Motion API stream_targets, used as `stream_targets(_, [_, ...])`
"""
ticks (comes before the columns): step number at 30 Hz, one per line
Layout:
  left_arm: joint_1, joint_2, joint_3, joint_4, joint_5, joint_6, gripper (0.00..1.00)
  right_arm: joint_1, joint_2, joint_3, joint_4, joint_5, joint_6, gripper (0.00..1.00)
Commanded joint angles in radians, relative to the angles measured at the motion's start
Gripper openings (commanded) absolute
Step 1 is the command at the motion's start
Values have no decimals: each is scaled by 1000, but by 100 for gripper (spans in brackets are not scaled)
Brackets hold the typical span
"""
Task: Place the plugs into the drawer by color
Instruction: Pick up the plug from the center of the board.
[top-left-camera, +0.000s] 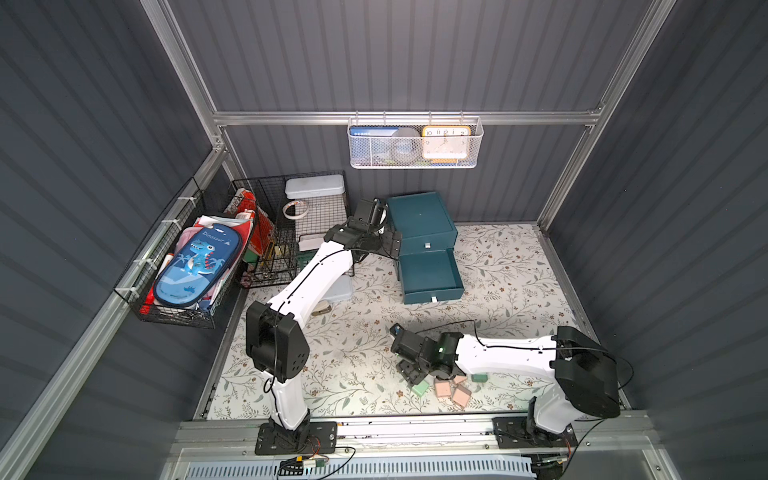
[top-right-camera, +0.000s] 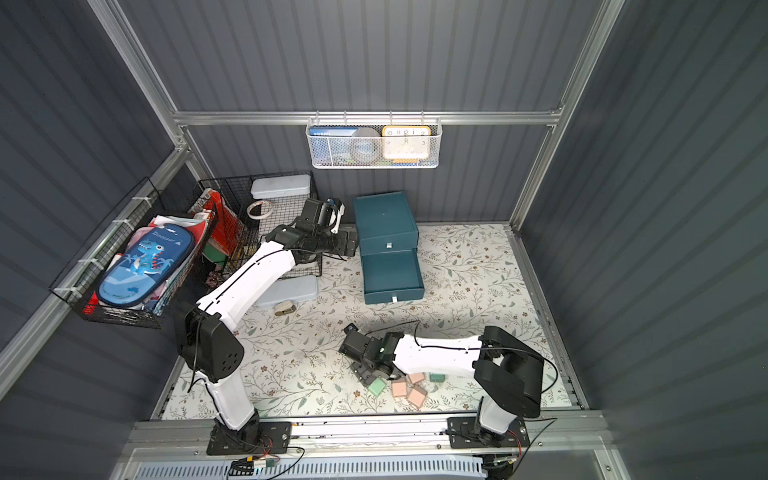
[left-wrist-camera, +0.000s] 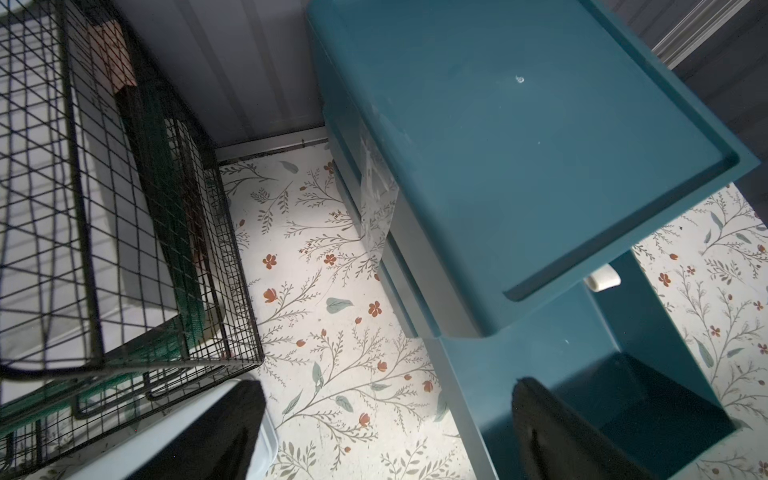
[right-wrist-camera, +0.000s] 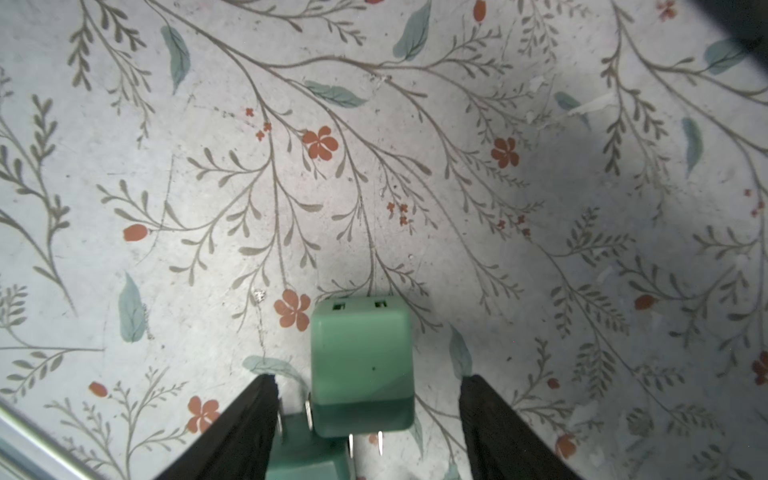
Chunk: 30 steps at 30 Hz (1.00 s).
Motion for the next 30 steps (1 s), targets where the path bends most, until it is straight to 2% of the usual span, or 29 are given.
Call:
stream_targets(1, [-2, -20, -19, -6, -3, -1, 99, -11, 33, 15, 24, 0, -6, 72])
stream_targets(5, [-2, -17, -24, -5, 2, -1, 98, -28, 72, 1, 55, -26, -4, 66])
stream_targets(10, [-2, -2, -18, -5, 11, 5, 99, -41, 66, -4, 80, -45, -2, 45])
stream_targets(14, [-2, 30, 13, -3, 10, 11, 98, -78, 18, -10, 79, -79, -8, 34])
stream_targets(20, [-2, 71, 72, -6, 3, 13, 99, -155, -102, 131, -62, -48, -63, 31])
stream_targets(25, [-2, 109, 116, 1, 5, 7, 98, -342, -148, 211, -4, -40, -137, 29])
stream_targets(30, [-2, 155, 159, -14, -3, 22, 98, -522, -87, 258, 67, -57, -166, 30])
